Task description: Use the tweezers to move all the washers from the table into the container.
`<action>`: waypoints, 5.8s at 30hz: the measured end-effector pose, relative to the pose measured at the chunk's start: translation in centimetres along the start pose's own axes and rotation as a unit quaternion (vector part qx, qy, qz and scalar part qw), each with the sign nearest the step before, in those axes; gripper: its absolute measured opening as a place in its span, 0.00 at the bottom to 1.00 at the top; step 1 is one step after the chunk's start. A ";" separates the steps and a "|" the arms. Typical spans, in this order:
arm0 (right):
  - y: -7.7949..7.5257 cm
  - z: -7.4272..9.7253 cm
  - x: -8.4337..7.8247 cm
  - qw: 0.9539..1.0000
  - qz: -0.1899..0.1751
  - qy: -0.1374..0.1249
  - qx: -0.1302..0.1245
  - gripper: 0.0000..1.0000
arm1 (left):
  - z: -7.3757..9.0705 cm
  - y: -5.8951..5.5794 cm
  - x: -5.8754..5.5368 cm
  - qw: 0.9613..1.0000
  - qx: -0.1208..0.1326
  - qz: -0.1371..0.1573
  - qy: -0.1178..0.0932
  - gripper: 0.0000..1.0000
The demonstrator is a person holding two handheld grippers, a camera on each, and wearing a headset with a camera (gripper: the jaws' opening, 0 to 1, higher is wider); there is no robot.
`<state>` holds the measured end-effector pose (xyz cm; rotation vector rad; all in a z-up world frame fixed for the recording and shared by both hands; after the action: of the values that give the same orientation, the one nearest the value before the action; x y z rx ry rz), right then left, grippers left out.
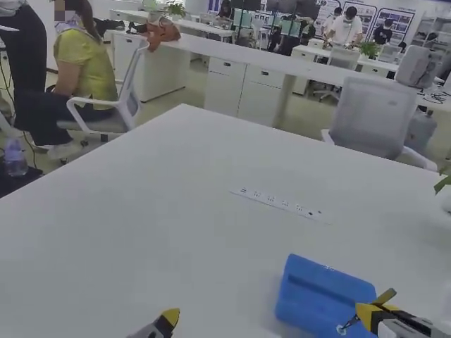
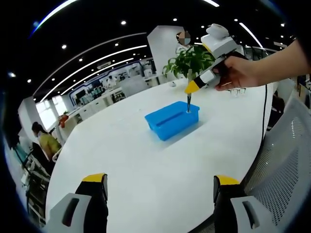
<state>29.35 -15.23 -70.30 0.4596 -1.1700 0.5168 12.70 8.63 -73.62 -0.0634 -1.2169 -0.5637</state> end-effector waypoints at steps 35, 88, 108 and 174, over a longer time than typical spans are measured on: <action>-3.1 -6.2 -2.3 0.999 0.006 0.046 -0.010 0.03 | -0.2 0.1 -0.1 0.998 -0.022 0.047 0.020 0.91; 7.0 5.5 0.6 0.977 0.111 0.008 0.181 0.04 | -2.4 1.3 12.4 0.955 -0.265 0.095 -0.091 0.11; 9.7 6.2 -2.0 0.933 0.220 0.086 0.272 0.04 | -4.0 -1.8 11.0 0.916 -0.390 0.080 -0.054 0.08; 3.5 14.1 -6.1 0.997 0.022 0.043 -0.057 0.66 | -15.2 -3.8 0.8 0.893 -0.397 -0.162 0.135 0.00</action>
<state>14.98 -21.57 -71.20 0.3115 -1.1223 0.5010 24.36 -0.12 -79.37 -0.4653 -0.6613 -1.2981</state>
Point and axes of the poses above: the centre of the closed fingertips' face, and the gripper's own axes: z roughly backward along the fingers, y roughly to its left, x roughly out of its top, the point moved 10 cm from there along z, roughly backward along the fingers, and after that the axes turned 12 degrees about -y, right-handed, at the moved point
